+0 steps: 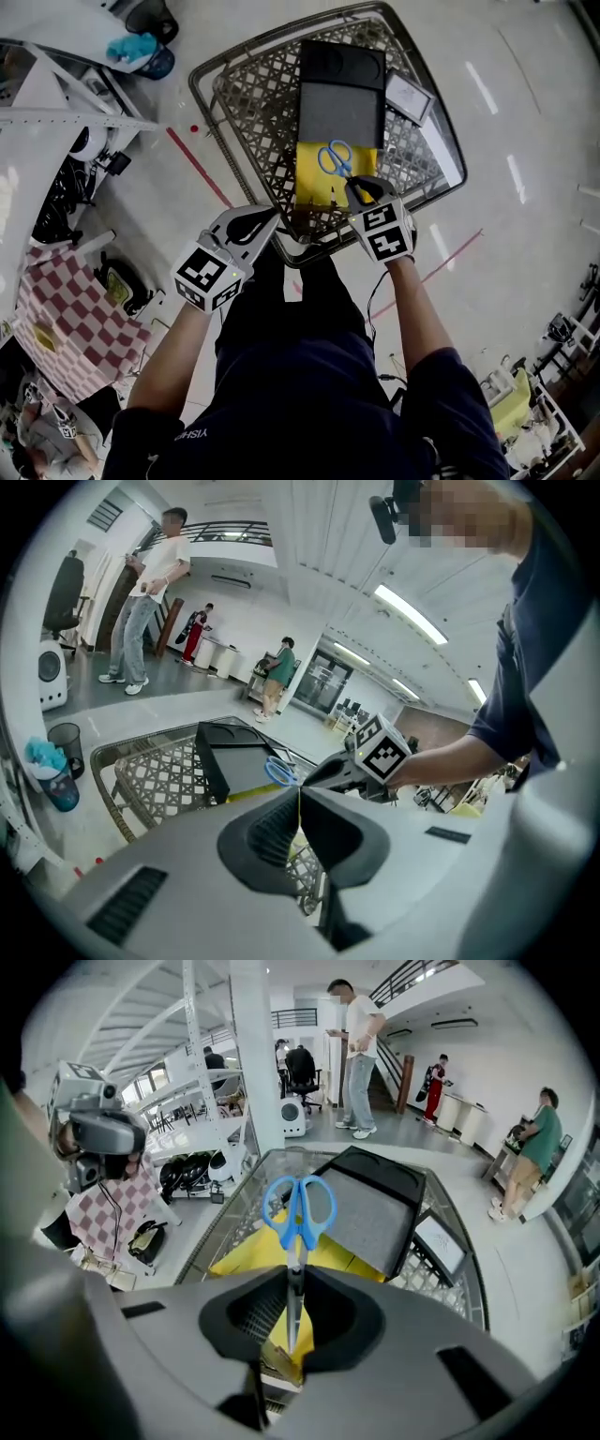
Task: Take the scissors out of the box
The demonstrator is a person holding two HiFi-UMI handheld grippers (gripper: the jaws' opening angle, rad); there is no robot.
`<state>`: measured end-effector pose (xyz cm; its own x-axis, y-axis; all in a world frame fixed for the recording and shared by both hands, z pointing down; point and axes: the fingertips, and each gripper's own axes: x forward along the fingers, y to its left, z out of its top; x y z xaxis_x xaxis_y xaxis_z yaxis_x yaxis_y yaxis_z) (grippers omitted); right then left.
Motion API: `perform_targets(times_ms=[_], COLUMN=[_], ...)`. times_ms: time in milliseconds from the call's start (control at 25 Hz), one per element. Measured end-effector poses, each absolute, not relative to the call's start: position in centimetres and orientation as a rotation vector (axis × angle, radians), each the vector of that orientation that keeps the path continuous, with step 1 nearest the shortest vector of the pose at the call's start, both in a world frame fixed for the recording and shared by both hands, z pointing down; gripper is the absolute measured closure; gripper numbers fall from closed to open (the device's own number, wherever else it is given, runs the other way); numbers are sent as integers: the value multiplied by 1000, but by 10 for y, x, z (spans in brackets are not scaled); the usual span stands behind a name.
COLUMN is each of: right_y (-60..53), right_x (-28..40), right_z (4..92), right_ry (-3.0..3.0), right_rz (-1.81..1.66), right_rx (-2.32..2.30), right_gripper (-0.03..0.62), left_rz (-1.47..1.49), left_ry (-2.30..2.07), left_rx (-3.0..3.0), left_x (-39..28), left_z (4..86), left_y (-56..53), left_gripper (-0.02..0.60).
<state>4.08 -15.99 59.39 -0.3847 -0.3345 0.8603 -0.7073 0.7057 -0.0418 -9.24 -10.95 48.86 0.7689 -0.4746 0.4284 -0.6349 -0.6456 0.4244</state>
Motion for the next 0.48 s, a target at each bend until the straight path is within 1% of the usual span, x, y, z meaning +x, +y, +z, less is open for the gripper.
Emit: perform_targets(times_ms=[480], right_y=[-174], right_x=[44], right_z=[516], right_ry=[-2126], right_rz=[467], right_rx=[892], right_gripper=[522], left_rz=[396], left_ry=[-849], left_rx=[2471], left_x=[-87], left_z=[455], left_y=[-130], left_gripper=[555])
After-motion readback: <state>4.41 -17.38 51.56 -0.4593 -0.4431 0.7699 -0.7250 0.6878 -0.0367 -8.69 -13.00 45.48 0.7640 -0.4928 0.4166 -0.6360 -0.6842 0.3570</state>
